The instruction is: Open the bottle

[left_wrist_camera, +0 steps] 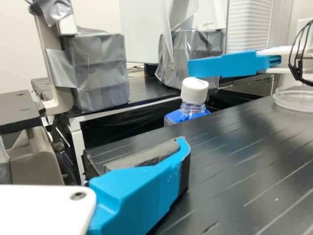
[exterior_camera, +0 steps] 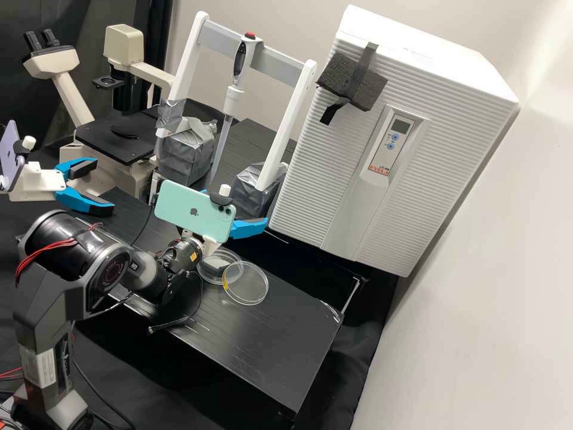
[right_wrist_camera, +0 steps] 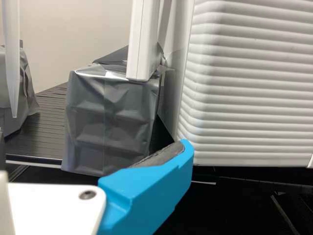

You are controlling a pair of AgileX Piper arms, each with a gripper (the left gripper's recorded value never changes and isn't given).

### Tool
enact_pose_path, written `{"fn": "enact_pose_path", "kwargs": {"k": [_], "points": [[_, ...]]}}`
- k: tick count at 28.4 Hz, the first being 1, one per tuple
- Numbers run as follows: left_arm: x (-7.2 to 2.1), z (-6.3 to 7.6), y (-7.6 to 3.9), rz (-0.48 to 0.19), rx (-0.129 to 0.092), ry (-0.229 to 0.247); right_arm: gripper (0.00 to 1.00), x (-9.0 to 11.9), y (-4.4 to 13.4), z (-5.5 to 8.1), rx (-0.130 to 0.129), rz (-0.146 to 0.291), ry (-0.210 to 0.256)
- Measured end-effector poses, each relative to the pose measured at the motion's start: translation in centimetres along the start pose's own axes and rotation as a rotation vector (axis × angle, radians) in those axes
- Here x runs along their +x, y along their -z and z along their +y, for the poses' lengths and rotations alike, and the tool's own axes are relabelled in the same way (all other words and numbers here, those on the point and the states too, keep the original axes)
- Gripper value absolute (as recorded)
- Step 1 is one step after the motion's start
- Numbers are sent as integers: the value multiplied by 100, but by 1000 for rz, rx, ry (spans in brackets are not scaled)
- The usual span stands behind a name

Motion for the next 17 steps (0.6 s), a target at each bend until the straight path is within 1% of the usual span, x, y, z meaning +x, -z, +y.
{"fn": "enact_pose_path", "kwargs": {"k": [3,4,14,17], "points": [[8,-24,9,2,-5,2,100,0,0,0,0,0,0],[9,-18,7,0,-6,-6,100,0,0,0,0,0,0],[9,-18,5,0,-6,-6,100,0,0,0,0,0,0],[10,-19,0,-1,-6,-6,100,-54,22,17,-2,7,-2]]}}
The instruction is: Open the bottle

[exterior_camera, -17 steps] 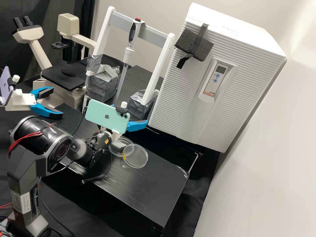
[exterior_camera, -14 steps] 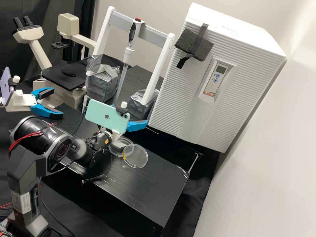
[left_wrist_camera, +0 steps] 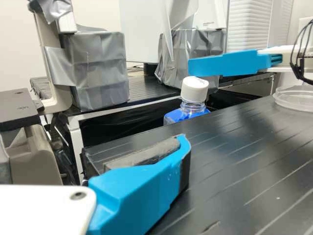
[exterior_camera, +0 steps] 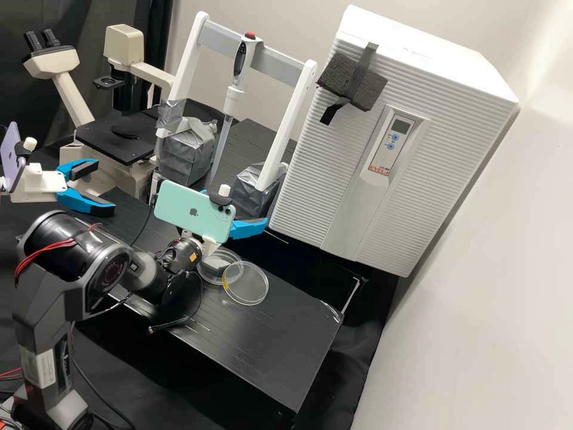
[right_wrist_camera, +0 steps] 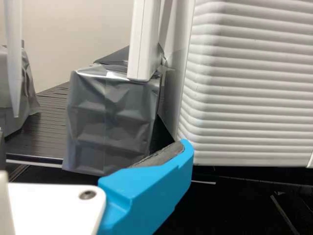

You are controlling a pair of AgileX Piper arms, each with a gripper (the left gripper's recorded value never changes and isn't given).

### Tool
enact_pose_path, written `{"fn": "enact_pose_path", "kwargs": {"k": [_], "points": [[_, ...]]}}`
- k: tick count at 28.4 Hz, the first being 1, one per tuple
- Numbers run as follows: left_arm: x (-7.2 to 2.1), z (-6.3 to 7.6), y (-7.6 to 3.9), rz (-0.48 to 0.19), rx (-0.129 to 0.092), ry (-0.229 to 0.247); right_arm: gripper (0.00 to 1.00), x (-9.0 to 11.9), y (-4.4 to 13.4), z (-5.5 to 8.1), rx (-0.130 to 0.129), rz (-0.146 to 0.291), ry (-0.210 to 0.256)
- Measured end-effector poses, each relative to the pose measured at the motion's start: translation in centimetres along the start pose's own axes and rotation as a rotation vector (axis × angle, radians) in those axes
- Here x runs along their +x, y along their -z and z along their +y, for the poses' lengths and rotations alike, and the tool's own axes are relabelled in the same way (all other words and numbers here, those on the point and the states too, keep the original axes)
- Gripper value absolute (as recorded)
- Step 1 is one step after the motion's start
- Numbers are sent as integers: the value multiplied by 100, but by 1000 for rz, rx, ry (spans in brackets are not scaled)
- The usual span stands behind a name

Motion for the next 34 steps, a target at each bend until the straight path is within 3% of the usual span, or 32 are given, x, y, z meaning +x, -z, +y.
{"fn": "enact_pose_path", "kwargs": {"k": [3,8,10,13,16,18,21,26,34], "points": [[9,7,-8,-2,0,-3,100,-108,64,41,13,27,-2],[33,21,-37,-13,2,-8,100,-348,273,86,50,140,-27],[33,22,-36,-13,2,-9,100,-420,361,41,53,189,-17],[34,20,-44,-15,2,-8,100,-466,410,-59,58,214,19],[37,24,-43,-16,3,-9,100,-495,440,-164,47,224,60],[43,29,-47,-17,3,-12,100,-492,464,-239,24,230,84],[53,37,-57,-22,6,-15,100,-473,454,-327,7,217,107],[53,37,-57,-22,6,-15,100,-455,443,-429,2,198,134],[53,37,-57,-22,6,-15,100,-451,437,-518,-28,187,174]]}}
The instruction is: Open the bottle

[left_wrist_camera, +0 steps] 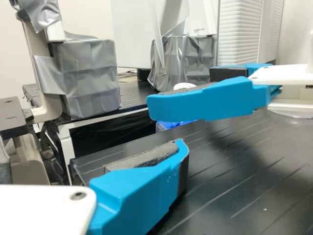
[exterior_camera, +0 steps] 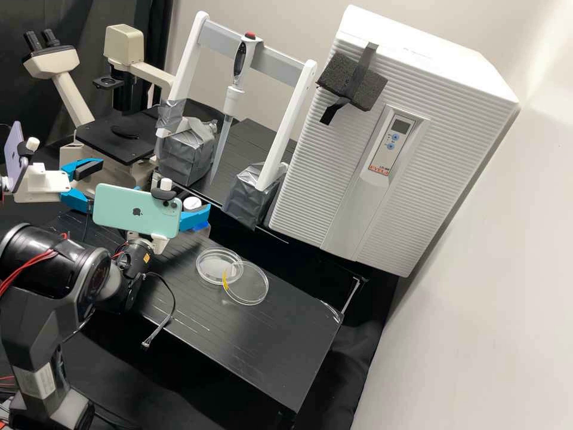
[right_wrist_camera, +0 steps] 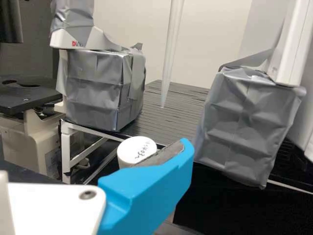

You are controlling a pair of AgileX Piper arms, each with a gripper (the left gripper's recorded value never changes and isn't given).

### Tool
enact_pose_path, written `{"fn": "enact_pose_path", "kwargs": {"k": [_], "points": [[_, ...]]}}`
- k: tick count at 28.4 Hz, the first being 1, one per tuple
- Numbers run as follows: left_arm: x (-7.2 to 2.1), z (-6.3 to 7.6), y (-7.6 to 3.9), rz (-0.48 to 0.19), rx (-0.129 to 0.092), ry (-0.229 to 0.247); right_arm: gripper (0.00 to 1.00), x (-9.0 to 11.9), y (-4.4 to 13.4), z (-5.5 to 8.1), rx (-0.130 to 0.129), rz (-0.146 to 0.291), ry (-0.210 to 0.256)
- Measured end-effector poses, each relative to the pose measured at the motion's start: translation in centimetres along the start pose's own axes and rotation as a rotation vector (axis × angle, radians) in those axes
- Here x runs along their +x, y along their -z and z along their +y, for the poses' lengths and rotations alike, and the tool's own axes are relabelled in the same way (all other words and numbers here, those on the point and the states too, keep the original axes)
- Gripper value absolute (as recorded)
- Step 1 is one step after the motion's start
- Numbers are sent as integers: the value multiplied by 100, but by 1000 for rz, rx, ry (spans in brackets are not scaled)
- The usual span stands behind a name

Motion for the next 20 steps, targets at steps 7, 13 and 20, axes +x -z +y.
{"fn": "enact_pose_path", "kwargs": {"k": [7,13,20], "points": [[0,0,0,0,0,0,0,38,-38,15,10,-28,-19],[-4,-4,0,0,0,2,0,41,-59,26,10,-36,-23],[2,-26,6,2,-2,9,0,57,-63,37,10,-37,-27]]}}
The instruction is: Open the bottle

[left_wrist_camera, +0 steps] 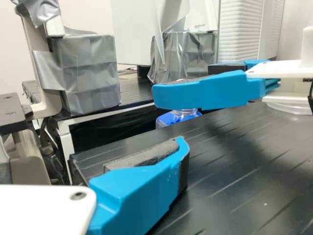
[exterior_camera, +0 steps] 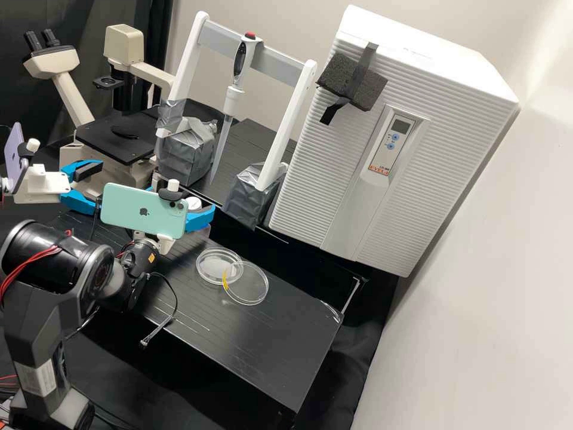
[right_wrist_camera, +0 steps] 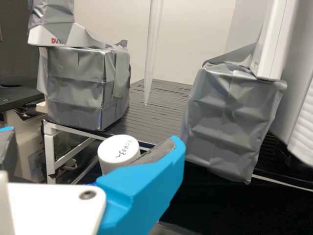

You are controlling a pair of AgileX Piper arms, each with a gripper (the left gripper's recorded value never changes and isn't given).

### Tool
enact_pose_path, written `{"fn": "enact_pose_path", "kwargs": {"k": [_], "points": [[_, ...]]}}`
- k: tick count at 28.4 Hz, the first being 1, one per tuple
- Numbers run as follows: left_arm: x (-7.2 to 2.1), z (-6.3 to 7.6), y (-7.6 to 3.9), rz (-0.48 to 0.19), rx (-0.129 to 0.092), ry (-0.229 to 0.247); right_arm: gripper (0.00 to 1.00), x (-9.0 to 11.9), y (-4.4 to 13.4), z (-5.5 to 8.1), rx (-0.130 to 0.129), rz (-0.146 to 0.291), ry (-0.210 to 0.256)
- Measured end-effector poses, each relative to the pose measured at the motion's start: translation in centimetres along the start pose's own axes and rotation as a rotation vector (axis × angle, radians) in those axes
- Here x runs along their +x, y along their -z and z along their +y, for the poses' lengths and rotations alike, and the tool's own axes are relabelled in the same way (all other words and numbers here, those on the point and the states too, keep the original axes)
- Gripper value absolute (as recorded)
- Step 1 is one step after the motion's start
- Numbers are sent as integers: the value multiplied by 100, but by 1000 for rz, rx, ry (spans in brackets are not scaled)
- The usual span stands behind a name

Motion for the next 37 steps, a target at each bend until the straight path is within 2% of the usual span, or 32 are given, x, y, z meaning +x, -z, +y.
{"fn": "enact_pose_path", "kwargs": {"k": [9,12,16,29,34,37], "points": [[0,0,0,0,0,0,0,53,-19,-22,0,-6,7],[0,0,0,0,15,0,0,70,-28,-34,0,-9,11],[0,0,0,0,21,0,0,85,-24,-22,3,-10,4],[0,0,0,0,21,0,0,93,-35,-1,3,-14,-5],[4,4,0,0,38,-2,0,92,-49,11,3,-19,-9],[5,3,-7,-3,38,-1,0,92,-63,23,3,-24,-13]]}}
